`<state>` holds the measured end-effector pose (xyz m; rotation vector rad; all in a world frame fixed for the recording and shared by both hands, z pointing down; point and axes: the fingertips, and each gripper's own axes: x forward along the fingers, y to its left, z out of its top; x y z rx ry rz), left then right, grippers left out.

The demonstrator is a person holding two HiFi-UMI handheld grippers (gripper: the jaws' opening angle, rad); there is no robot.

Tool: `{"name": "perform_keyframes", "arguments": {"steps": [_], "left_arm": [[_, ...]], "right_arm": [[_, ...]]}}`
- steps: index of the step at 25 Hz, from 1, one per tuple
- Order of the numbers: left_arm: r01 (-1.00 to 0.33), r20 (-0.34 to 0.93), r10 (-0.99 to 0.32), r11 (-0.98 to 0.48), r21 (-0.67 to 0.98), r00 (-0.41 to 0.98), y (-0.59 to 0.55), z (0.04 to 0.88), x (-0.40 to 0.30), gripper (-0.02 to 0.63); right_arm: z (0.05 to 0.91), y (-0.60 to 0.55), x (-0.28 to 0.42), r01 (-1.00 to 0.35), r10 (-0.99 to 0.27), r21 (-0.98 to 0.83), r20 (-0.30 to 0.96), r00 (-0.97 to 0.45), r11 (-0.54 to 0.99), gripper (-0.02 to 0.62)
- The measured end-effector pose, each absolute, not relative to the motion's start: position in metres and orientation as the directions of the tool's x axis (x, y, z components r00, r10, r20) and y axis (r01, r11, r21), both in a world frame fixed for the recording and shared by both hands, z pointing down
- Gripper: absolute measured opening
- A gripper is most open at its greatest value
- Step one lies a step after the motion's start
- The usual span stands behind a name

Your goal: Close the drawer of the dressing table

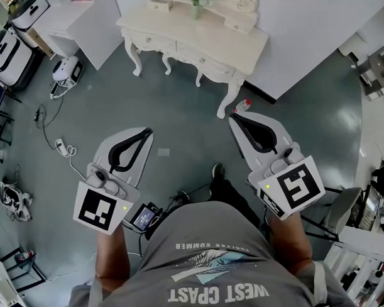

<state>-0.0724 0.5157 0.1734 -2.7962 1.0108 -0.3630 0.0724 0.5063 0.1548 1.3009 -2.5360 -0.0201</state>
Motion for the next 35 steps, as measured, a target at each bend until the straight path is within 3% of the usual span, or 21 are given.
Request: {"name": "perform_keyframes", "arguments": {"steps": [17, 35], "left_arm": [[-0.778, 0.232, -0.808, -0.586, -0.227, 0.541, 0.391, 0.181, -0.053, 0.003], [-0.851, 0.260, -0.883, -0.454, -0.264, 0.390, 0.315, 0.183, -0.004, 0.003]], "right_arm": [[0.167, 0.335, 0.083, -0.614, -0.622, 0.112, 0.221, -0.751, 0.781, 0.001], [0.174, 0.239, 0.114, -0.469, -0.477, 0.085, 0.198, -0.857, 0.879, 0.000]]}}
